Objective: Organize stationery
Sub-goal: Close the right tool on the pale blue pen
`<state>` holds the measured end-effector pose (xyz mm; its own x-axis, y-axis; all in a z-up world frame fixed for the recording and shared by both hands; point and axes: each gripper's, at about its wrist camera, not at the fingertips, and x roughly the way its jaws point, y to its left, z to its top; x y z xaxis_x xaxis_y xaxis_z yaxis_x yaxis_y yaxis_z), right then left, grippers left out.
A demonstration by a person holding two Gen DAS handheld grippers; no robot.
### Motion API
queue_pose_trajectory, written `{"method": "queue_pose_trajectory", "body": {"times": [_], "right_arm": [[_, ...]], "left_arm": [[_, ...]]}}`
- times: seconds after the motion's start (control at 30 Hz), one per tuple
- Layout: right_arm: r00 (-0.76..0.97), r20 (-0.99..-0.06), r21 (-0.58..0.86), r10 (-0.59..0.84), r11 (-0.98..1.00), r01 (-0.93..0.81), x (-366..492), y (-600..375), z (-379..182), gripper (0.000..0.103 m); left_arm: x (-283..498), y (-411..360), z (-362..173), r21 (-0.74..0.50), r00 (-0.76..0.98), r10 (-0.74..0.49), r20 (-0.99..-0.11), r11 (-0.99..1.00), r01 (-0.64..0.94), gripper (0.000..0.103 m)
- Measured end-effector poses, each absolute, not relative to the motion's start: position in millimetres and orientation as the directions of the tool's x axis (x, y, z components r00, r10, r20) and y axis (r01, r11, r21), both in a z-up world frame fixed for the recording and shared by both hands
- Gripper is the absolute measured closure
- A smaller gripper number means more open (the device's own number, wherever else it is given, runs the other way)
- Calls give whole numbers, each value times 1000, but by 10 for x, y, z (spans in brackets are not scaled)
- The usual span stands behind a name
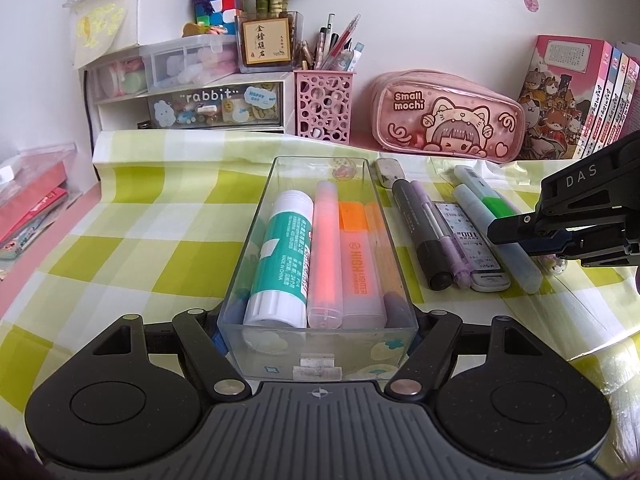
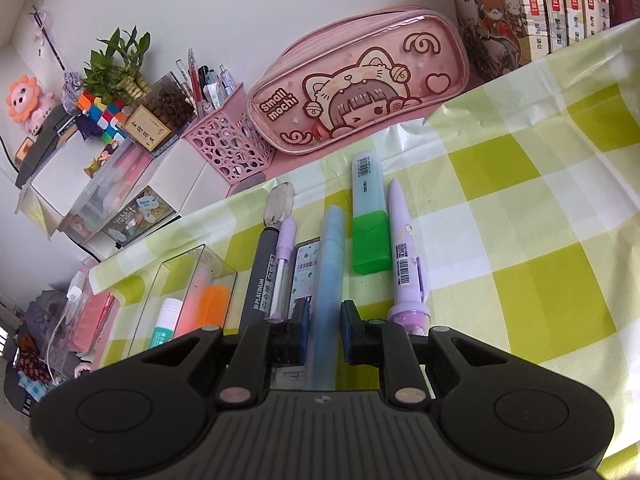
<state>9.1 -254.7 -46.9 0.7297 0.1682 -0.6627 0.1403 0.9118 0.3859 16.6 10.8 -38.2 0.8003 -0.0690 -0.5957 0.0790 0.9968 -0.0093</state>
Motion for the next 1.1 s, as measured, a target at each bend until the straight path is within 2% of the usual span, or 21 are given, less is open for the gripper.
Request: {"method": "queue_pose_trajectory", "body": {"times": [0.5, 0.9, 1.1], "right_arm": [[744, -645, 428, 173, 889, 164, 76, -2566, -460, 94], [764, -594, 576, 253, 797, 184, 33, -2645, -442, 94], [761, -594, 567, 259, 806, 168, 6, -2498, -322, 94]], "left_arm": [[158, 112, -388, -4, 809, -69, -583, 997, 83, 30], [147, 116, -385, -2, 811, -75, -581, 996, 91, 30], [146, 117, -386, -2, 811, -76, -581, 996, 91, 30]]}}
